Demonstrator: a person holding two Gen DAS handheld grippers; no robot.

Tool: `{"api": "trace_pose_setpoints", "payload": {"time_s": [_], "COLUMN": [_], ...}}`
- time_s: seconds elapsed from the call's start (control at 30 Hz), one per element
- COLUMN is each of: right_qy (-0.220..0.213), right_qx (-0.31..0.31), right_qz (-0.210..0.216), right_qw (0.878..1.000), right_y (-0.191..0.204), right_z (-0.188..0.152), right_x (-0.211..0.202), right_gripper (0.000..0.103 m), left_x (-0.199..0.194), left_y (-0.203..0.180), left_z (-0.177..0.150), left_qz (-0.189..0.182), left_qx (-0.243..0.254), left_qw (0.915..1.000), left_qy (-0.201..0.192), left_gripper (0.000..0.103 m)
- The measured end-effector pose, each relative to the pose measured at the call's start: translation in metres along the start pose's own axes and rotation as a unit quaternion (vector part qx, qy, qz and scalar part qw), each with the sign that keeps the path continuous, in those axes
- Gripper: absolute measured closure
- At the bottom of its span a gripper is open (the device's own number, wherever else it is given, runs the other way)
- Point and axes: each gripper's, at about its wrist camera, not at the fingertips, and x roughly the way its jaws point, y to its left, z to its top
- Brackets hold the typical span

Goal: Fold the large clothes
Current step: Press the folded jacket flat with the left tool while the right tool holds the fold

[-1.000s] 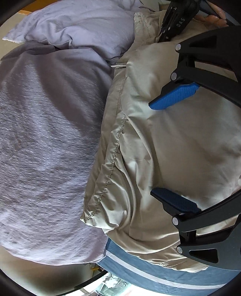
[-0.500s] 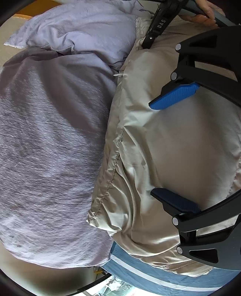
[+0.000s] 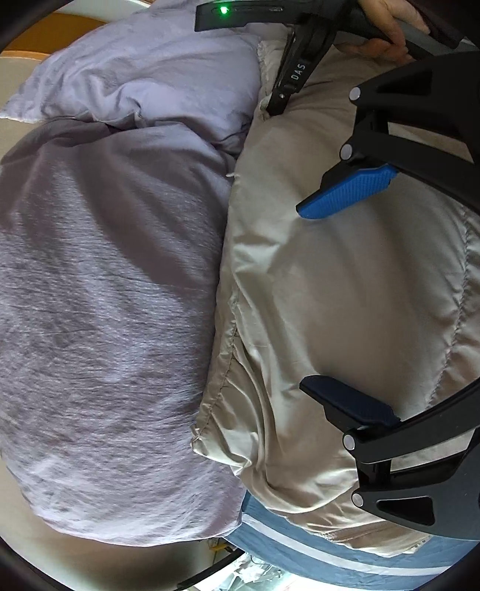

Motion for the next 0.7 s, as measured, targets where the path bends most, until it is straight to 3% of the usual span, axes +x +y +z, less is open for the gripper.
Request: {"api": "trace_pose_setpoints", "payload": {"time_s": [0.7], "right_qy": [-0.003], "right_qx": [0.025], "right_qz": [0.016], "right_qw": [1.0], "right_y": [-0.013], "right_z": [-0.022], "right_x": [0.039], "right_gripper": [0.096], "left_x": [0.057], "left_y": [-0.003], "left_z": [0.006], "left_qz": [-0.006], "left_qx": [-0.019], "left_qw": [0.9995], "left_qy": [0.025], "left_gripper": [0.01]}}
